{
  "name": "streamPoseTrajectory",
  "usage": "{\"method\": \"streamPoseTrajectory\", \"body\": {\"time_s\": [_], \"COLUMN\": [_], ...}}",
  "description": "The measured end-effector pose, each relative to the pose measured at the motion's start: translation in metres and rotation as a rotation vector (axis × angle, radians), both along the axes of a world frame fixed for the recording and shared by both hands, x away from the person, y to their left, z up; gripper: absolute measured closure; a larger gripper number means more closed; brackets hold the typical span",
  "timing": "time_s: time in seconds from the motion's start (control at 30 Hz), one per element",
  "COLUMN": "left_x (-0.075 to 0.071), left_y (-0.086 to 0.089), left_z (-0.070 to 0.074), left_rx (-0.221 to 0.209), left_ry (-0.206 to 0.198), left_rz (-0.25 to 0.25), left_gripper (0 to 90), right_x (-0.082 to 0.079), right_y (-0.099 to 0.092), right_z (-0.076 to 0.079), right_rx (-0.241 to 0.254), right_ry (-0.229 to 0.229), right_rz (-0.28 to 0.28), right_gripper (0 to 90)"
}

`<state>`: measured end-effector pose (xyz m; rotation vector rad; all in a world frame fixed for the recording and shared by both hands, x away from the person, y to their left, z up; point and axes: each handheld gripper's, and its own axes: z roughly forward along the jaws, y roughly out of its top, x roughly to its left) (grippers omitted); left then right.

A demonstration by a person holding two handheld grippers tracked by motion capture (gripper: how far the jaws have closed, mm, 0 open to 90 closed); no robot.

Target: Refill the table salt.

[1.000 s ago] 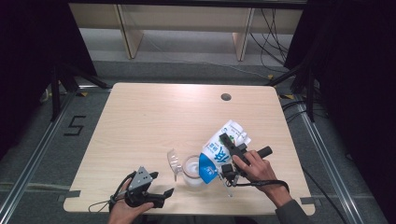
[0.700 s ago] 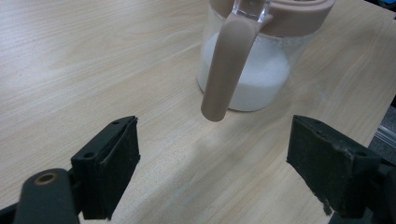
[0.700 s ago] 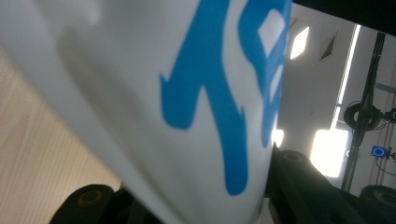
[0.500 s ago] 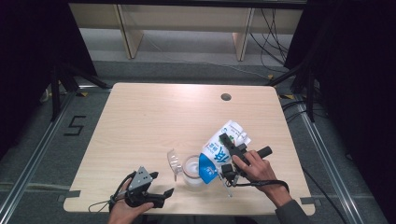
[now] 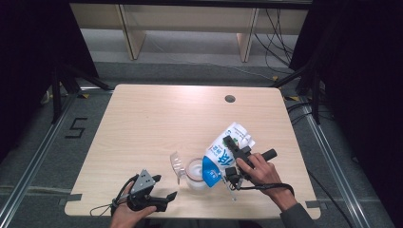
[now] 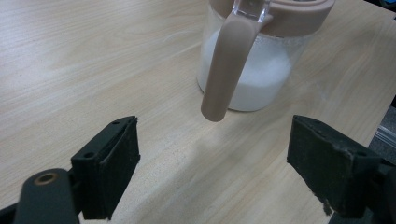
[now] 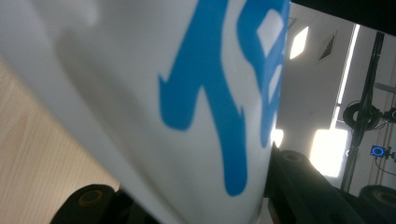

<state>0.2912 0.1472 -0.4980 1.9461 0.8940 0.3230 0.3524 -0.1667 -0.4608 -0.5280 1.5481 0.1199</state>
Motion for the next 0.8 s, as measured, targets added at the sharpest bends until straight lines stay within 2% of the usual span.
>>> {"method": "streamPoseTrajectory", "body": {"time_s": [0.1, 0.8], "left_x": [0.0, 0.0001], "left_y": [0.0001, 0.0], "left_z": [0.0, -0.0001], "left_rx": [0.0, -0.001], "left_ry": [0.0, 0.001], "left_rz": [0.0, 0.0], "left_gripper": [16.2, 16.2], "right_x": [-0.0004, -0.0002], "right_y": [-0.0004, 0.0006], "right_z": [-0.0005, 0.0002], "right_rx": [0.01, -0.007], "right_ry": [0.002, 0.003], "right_rz": [-0.007, -0.003], "right_gripper": [72.4, 72.7]}}
